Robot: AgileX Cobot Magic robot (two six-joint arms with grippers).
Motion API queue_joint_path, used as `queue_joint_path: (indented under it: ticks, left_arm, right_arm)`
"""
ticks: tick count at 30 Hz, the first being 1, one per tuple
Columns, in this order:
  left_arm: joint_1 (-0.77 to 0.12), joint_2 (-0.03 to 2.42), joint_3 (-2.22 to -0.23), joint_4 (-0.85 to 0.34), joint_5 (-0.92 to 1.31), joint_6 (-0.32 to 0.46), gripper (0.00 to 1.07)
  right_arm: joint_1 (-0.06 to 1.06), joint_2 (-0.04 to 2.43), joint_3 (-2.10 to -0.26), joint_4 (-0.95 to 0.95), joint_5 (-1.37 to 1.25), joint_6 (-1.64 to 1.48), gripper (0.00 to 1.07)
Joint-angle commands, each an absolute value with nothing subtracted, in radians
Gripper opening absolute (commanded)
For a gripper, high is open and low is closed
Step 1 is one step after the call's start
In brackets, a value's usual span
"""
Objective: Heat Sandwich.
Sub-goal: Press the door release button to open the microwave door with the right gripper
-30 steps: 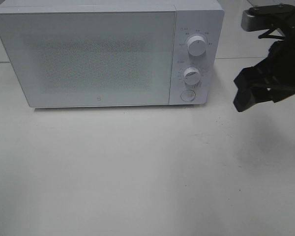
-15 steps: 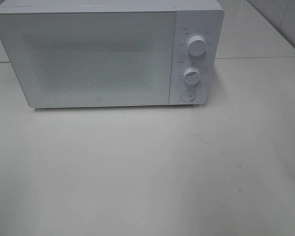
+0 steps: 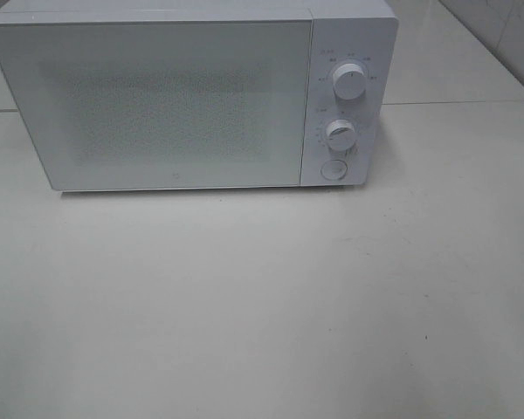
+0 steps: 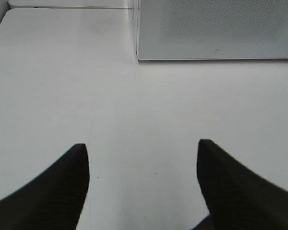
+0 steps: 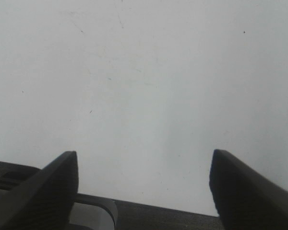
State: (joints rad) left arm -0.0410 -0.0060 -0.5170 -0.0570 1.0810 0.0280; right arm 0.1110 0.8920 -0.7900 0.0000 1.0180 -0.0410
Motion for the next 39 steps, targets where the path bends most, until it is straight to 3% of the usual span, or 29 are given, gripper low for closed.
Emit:
queue_joint_path:
  ticks: [1,24,39]
  left_arm:
    - [-0.038,-0.023,-0.514,-0.067,1.07,0.026,0.62]
    - [-0.038,-0.022,-0.514,-0.067,1.07,0.026,0.62]
    - [-0.038,-0.011,-0.514,-0.067,1.07,0.026,0.62]
  right_arm:
    - [0.107,0.798,-0.729,0.0,1.027,-0.012,0.75]
    - [0.107,0.019,-0.495,0.016,0.996,0.025,0.75]
    - [0.107,-0.032,-0.495,0.016,0.996,0.024,0.75]
